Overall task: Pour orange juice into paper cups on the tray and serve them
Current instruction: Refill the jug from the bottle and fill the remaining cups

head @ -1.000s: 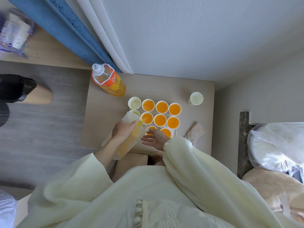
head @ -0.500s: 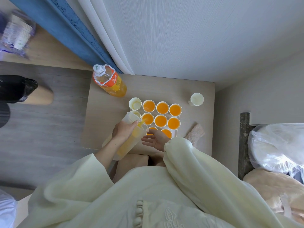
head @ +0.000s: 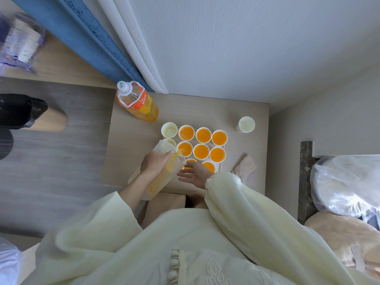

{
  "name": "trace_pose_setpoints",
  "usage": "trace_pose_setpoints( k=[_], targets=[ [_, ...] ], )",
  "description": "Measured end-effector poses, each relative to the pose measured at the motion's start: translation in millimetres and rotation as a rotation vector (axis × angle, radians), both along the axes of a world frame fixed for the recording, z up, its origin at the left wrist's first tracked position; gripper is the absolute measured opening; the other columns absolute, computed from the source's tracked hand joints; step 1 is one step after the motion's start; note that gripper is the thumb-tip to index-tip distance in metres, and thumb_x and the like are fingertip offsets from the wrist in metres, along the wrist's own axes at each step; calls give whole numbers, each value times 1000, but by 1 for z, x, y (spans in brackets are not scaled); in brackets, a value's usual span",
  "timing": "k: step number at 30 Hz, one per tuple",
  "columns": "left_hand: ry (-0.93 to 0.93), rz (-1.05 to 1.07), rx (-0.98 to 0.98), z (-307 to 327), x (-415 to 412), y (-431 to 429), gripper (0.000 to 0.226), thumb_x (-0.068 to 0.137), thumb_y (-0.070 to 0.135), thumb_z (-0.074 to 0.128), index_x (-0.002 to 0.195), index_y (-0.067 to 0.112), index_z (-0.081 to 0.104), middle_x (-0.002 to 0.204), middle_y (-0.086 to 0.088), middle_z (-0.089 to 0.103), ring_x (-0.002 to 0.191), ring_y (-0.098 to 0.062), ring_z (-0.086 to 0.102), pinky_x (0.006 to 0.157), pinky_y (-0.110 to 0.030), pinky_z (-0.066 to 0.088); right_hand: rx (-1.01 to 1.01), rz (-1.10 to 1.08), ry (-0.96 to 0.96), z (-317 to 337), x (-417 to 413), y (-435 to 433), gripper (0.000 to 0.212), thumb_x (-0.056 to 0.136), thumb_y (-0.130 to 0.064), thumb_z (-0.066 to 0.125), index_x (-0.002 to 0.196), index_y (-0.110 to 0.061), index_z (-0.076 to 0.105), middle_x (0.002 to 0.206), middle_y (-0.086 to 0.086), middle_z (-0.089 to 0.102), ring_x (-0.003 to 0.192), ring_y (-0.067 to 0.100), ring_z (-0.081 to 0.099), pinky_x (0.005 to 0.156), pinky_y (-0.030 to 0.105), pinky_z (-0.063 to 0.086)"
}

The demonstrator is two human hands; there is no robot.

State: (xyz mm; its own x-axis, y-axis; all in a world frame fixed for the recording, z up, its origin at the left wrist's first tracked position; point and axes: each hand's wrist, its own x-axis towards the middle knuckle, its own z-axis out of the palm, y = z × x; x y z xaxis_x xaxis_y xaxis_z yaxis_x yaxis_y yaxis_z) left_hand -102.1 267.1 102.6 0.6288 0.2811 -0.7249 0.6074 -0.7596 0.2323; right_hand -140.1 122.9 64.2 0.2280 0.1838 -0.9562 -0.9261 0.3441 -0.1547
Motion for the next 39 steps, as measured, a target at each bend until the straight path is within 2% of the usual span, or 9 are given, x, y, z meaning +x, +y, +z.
trace_pose_setpoints(
  k=[6,16,24,27,30,36,39],
  targets=[
    [4,9,-2,0,1,-1,56,88,58,53,106,6,64,105,-11,65,88,-26,56,73,-32,43,4,2,-2,0,0,0,12,99,-18,52,102,-7,55,104,18,61,106,34,65,83,42,57],
    [1,19,-5,1,0,-2,56,87,58,53,108,7,63,107,-11,64,97,-29,59,80,-36,47,1,12,-8,-1,0,0,23,99,-19,51,119,-6,53,115,19,61,104,32,65,86,43,57],
    [2,13,-9,0,-1,0,56,87,60,53,107,8,63,106,-10,65,91,-25,57,76,-34,45,2,6,0,1,-1,2,30,99,-20,51,124,-4,51,115,19,61,103,32,66,80,41,58],
    [0,15,-8,0,-1,0,54,87,59,53,106,8,62,104,-9,64,89,-24,56,75,-33,45,3,6,0,0,-1,2,25,99,-19,51,119,-5,53,115,19,61,104,32,65,83,41,57],
    [-3,14,-7,0,-1,0,54,88,58,53,105,9,63,103,-9,63,88,-24,55,75,-33,44,6,4,-3,0,-1,1,12,99,-19,52,105,-9,56,114,19,61,105,32,65,86,42,57],
    [-5,10,-15,1,0,1,54,88,58,53,106,8,63,105,-10,65,95,-28,59,78,-35,46,14,2,0,0,-2,1,10,98,-18,53,100,-9,57,109,18,61,106,33,65,87,43,56],
    [-10,15,-19,0,-1,1,53,88,58,53,107,9,64,106,-10,65,96,-28,60,78,-34,46,17,-7,5,-1,-2,1,13,99,-18,52,106,-7,56,109,18,60,108,34,64,87,43,56]
  ],
)
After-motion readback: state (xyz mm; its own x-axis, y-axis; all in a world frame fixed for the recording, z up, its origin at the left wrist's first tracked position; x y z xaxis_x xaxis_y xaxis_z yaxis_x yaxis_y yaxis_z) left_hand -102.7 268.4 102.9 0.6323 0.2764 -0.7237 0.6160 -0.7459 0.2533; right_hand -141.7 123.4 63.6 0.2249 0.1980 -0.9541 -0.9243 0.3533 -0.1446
